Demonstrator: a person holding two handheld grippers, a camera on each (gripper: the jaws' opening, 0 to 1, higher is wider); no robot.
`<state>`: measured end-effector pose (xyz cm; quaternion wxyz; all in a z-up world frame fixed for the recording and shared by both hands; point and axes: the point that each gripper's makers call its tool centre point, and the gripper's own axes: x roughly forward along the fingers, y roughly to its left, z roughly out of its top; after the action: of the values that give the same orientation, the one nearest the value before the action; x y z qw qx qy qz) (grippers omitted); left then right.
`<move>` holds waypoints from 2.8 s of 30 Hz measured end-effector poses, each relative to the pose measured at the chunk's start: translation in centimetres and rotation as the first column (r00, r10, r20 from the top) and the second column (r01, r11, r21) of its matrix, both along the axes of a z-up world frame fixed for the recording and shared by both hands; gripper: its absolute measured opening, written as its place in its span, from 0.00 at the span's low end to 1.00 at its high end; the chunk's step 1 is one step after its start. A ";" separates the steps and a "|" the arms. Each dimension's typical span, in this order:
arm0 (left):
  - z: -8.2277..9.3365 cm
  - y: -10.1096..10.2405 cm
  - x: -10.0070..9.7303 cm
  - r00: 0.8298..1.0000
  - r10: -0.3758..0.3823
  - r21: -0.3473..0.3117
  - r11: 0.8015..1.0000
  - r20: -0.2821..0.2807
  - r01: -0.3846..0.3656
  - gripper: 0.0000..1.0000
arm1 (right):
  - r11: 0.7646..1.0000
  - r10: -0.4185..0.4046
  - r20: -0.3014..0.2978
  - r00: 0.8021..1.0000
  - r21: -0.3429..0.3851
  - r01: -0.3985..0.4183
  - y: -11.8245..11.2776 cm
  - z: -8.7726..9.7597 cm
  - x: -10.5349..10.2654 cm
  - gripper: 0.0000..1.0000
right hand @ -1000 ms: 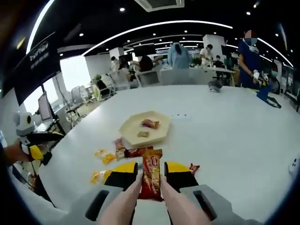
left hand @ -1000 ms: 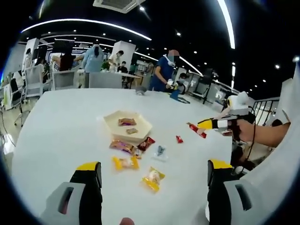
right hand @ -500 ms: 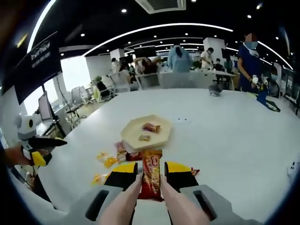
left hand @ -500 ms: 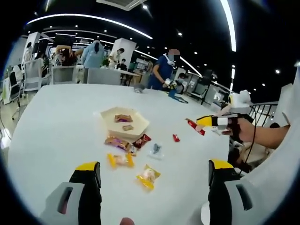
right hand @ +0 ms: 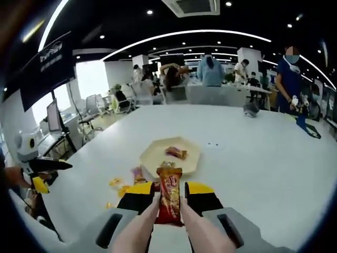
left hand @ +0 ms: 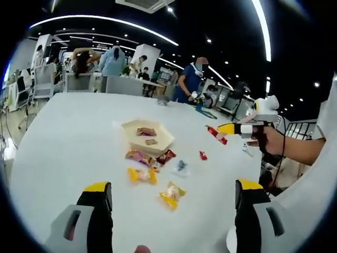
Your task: Place the target food into the container with the food tongs after gripping and lifting it, then release it inside without dropping or visibly crushing the food.
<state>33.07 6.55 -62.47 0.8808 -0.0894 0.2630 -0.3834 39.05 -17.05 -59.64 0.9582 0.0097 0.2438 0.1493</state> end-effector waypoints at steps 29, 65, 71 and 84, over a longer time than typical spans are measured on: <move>-0.3 -0.3 -1.1 1.000 -0.022 0.053 0.998 -0.003 0.022 0.97 | 0.999 0.031 0.064 0.997 -0.014 -0.031 0.2 2.3 6.7 0.22; 0.4 2.1 -1.2 0.999 0.025 0.050 0.998 0.023 -0.026 0.96 | 0.997 0.070 0.066 0.995 -0.041 -0.067 2.6 3.1 11.1 0.22; 0.3 2.2 -1.0 0.999 0.034 0.056 0.998 0.020 -0.036 0.96 | 0.996 0.085 0.057 0.995 -0.045 -0.083 3.3 2.7 12.1 0.22; 0.1 3.0 -0.7 0.998 0.064 0.064 0.996 0.008 -0.064 0.96 | 0.994 0.104 0.053 0.993 -0.046 -0.101 4.1 2.4 13.9 0.22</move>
<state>32.36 9.53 -62.33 0.8958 -0.0684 0.2698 -0.3467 52.95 -12.95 -57.20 0.9556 -0.0279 0.2207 0.1932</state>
